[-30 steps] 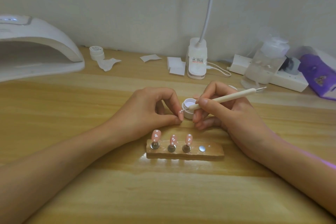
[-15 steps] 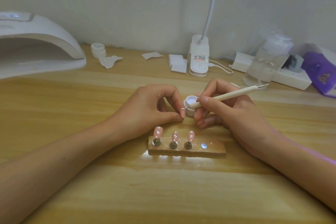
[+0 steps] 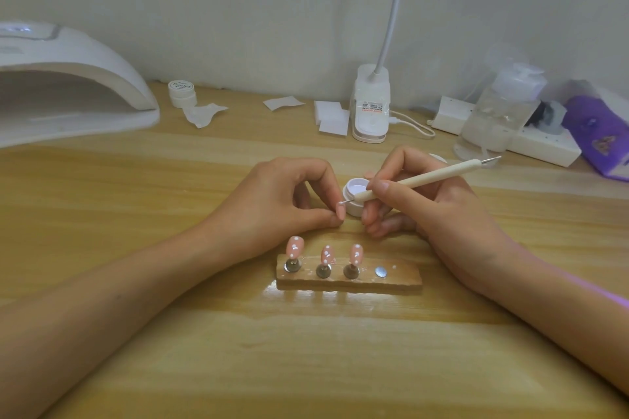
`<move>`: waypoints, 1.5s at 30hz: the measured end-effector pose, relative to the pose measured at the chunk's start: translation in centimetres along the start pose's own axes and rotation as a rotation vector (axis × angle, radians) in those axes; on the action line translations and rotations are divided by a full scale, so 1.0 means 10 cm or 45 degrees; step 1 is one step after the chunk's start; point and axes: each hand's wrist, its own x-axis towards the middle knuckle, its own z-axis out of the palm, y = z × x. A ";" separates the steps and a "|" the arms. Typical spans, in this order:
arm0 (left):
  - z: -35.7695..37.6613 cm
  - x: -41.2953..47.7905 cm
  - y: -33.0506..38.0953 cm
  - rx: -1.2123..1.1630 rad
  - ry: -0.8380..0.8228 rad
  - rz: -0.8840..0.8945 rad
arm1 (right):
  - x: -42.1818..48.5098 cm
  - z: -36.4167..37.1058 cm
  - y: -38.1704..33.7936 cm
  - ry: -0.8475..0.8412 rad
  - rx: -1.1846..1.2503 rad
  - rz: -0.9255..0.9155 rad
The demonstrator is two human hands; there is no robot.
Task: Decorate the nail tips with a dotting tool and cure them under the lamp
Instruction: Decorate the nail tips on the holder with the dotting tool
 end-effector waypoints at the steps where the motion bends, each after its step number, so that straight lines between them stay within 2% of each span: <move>1: 0.00 0.00 0.00 -0.003 0.000 -0.001 | 0.00 0.00 0.00 0.000 -0.001 0.001; 19: 0.00 0.00 0.01 0.004 0.006 -0.002 | 0.00 -0.01 0.02 -0.001 0.011 -0.009; 31: 0.01 -0.01 0.00 0.003 0.021 -0.013 | -0.01 -0.01 0.02 0.047 0.044 -0.094; 35: 0.01 -0.01 0.00 -0.002 0.024 -0.024 | -0.02 -0.03 -0.01 0.142 0.064 -0.170; 38: 0.01 -0.01 0.01 -0.009 0.021 -0.035 | -0.01 -0.05 -0.04 0.256 -0.035 -0.223; 45: 0.02 -0.01 0.01 -0.011 0.028 -0.039 | 0.07 -0.08 0.03 0.218 -0.200 -0.055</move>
